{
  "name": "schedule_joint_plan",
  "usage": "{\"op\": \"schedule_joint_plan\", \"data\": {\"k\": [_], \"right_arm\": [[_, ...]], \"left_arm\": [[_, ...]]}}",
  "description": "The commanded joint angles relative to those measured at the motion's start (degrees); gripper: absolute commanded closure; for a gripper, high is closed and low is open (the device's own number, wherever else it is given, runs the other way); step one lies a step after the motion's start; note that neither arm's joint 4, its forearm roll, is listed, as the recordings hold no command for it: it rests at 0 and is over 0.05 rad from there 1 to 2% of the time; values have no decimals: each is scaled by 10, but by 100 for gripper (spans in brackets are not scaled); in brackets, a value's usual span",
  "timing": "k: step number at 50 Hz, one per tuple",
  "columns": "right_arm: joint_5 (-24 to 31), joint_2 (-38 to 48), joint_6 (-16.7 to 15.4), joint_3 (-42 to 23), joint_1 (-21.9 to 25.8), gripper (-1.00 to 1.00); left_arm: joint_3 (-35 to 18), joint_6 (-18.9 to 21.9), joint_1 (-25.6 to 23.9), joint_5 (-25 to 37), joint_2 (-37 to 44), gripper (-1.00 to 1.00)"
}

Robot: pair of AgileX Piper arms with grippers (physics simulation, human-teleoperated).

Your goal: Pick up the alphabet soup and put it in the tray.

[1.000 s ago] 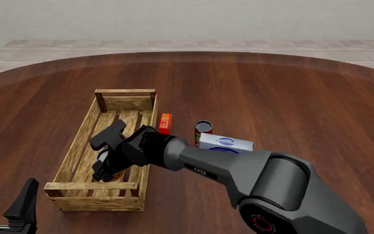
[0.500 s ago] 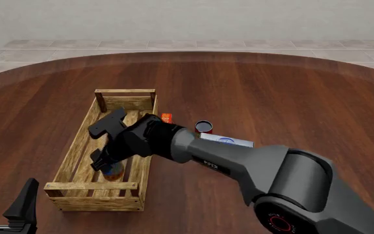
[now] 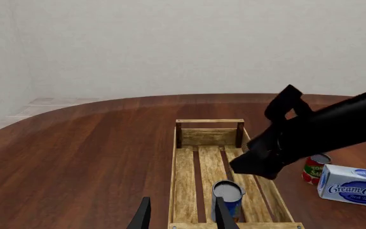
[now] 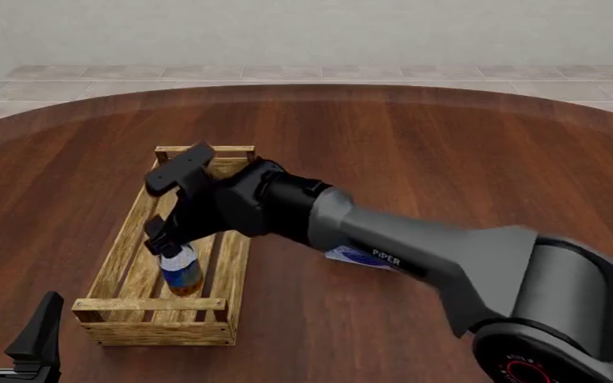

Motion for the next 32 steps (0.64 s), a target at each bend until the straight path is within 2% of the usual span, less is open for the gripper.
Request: {"op": "schedule_joint_plan", "data": {"k": [1, 32], "right_arm": [[-24, -45, 6, 32, -5, -100], [-142, -167, 22, 180, -20, -100]], "left_arm": [[0, 0, 0, 0, 0, -100], [0, 0, 0, 0, 0, -100]]}}
